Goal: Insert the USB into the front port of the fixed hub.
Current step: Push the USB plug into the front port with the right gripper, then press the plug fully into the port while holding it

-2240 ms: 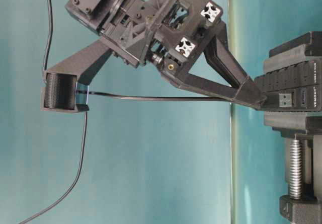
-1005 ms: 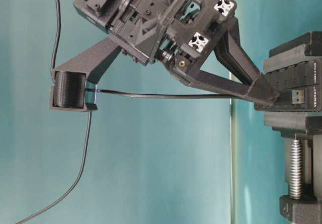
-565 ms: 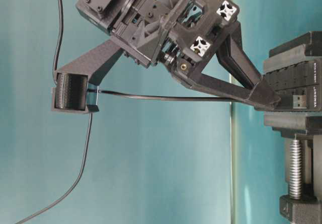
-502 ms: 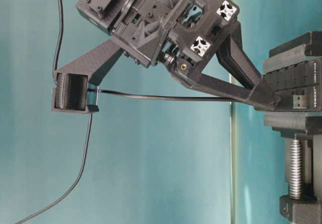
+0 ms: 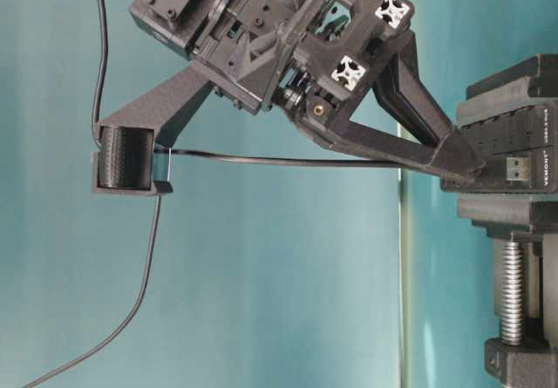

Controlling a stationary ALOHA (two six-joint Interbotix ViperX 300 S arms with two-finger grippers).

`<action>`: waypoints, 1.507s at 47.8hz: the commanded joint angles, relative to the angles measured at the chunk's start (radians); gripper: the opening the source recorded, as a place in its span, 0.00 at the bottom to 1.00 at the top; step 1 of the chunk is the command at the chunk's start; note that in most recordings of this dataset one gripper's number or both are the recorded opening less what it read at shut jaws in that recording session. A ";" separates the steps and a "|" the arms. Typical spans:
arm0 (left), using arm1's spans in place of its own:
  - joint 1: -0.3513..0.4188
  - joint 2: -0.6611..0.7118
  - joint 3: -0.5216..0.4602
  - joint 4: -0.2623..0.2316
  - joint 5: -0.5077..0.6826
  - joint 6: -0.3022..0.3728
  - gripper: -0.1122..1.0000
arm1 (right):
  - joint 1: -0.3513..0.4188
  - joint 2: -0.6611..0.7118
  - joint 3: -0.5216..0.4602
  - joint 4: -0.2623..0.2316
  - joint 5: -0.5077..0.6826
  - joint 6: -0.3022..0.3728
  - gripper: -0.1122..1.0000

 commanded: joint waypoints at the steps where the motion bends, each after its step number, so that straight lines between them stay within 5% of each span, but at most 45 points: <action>1: 0.000 0.003 -0.011 0.002 -0.006 -0.002 0.10 | -0.002 -0.005 -0.009 -0.002 0.009 0.006 0.17; 72: 0.000 0.000 -0.008 0.002 -0.006 -0.002 0.10 | 0.006 0.032 -0.015 0.002 0.011 0.008 0.17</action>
